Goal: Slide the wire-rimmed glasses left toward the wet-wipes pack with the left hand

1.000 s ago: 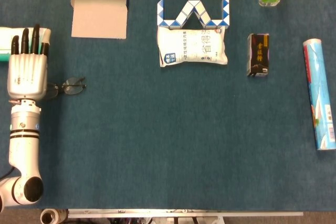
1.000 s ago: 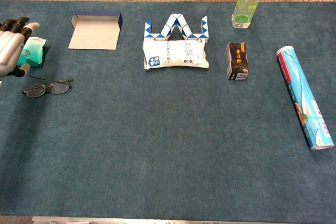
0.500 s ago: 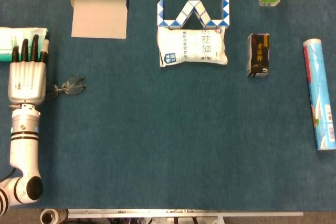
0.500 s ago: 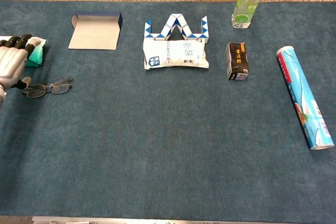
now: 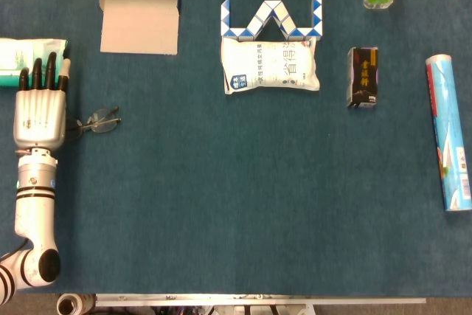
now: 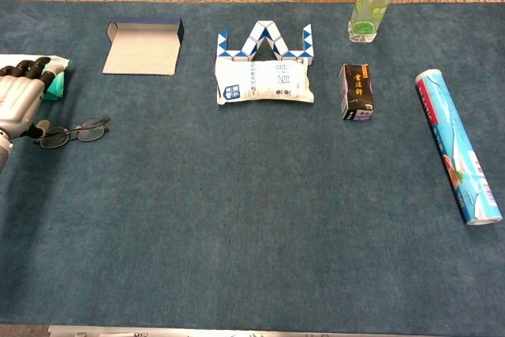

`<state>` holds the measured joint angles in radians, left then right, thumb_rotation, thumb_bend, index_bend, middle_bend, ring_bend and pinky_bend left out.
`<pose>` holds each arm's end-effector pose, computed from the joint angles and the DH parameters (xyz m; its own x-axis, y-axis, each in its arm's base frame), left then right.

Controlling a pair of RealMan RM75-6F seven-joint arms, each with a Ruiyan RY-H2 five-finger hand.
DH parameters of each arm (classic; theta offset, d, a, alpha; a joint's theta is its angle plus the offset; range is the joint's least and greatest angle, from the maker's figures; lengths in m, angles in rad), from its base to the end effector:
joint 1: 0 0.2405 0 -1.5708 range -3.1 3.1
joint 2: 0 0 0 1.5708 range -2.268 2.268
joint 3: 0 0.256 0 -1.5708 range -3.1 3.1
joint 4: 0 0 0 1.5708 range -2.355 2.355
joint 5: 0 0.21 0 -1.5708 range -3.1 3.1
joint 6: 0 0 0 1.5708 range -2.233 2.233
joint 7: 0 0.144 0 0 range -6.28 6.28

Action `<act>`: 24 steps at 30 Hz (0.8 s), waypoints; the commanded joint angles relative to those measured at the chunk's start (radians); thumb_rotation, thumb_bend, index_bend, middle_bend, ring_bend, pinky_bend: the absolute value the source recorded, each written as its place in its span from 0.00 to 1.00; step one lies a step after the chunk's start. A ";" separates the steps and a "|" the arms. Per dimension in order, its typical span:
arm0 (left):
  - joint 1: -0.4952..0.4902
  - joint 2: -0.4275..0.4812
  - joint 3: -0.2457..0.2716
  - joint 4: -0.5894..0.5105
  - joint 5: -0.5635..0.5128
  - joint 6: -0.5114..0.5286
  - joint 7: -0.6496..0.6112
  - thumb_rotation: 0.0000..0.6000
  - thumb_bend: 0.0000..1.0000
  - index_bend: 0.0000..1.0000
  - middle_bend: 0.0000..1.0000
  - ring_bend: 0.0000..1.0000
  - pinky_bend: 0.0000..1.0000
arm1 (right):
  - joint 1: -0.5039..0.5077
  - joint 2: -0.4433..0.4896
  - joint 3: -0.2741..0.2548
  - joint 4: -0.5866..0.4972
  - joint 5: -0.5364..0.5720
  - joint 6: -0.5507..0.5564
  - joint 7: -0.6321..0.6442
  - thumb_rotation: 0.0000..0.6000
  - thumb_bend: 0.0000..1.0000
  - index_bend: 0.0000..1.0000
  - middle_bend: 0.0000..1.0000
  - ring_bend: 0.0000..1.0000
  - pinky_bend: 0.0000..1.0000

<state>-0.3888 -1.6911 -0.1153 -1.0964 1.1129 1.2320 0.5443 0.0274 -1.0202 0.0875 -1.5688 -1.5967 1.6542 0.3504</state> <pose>-0.3171 0.2858 0.0040 0.7049 0.1608 0.6909 0.6919 0.0587 -0.7196 -0.3075 -0.1687 0.2153 0.1882 0.1561 0.9696 -0.9724 -0.1091 0.2063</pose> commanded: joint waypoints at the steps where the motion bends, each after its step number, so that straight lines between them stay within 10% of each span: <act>1: 0.002 -0.002 0.000 0.004 0.001 -0.003 0.000 1.00 0.32 0.02 0.00 0.00 0.11 | 0.000 0.000 0.000 0.000 0.000 0.000 0.001 1.00 0.16 0.62 0.34 0.11 0.28; 12: 0.020 0.012 0.002 -0.039 0.048 0.041 -0.018 1.00 0.32 0.02 0.00 0.00 0.11 | 0.000 0.001 0.002 0.002 0.005 -0.001 0.004 1.00 0.16 0.62 0.34 0.11 0.28; 24: 0.085 0.230 0.074 -0.386 0.207 0.175 -0.015 1.00 0.32 0.02 0.00 0.00 0.10 | -0.002 -0.003 0.000 0.000 -0.002 0.003 -0.007 1.00 0.16 0.62 0.34 0.11 0.28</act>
<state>-0.3240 -1.5466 -0.0802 -1.3959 1.2727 1.4007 0.5313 0.0257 -1.0229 0.0873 -1.5687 -1.5987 1.6572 0.3434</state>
